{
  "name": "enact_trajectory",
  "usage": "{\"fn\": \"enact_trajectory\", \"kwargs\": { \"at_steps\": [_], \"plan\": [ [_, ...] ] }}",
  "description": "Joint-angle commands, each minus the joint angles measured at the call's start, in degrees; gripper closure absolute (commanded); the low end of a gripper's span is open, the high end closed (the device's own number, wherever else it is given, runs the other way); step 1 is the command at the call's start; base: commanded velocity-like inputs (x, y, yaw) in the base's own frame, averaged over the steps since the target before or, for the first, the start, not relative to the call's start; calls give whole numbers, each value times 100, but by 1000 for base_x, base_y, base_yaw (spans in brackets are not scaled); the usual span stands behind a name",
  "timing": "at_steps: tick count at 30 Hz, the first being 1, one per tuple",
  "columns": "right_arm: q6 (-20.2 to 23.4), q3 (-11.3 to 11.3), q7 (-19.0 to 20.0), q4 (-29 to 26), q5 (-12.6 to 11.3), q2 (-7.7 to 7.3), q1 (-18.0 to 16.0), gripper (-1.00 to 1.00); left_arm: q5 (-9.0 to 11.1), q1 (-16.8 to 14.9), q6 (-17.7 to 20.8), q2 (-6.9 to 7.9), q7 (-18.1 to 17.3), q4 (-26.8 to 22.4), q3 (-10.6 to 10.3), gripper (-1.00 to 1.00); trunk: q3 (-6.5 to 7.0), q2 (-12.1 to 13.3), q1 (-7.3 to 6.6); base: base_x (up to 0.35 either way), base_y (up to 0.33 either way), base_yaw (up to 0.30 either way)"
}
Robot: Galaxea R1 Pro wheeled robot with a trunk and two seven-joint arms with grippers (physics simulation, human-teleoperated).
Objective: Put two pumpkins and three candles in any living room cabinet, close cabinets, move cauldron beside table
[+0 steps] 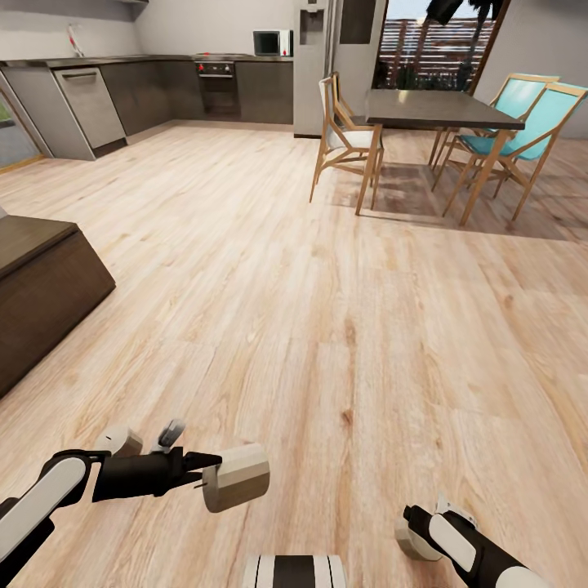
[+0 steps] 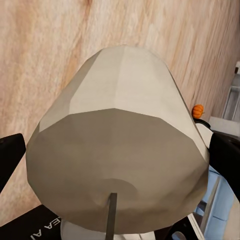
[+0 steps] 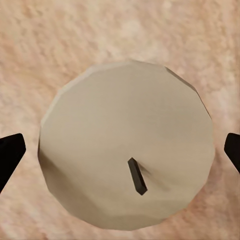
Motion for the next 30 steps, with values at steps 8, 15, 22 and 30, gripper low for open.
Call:
{"fn": "enact_trajectory", "kwargs": {
  "at_steps": [8, 15, 22, 30],
  "plan": [
    [13, 44, -35, -21, -24, -7, -2, -100, -31, -5, 6, 4, -44, -2, -11, 100, -4, -2, -1, 0, 0, 0],
    [-152, 49, 415, 22, -21, -7, -2, -100, -31, -6, 6, 4, -44, 1, -14, 100, -49, -5, 4, 0, 0, 0],
    [-171, 49, 497, 31, -26, -7, -2, -100, -31, -4, 6, 4, -44, 4, -14, 100, -49, -5, 4, 0, 0, 0],
    [-173, 49, 500, 31, -32, -7, -2, -100, -31, -5, 6, 4, -44, 5, -14, 100, -49, -5, 4, 0, 0, 0]
  ]
}}
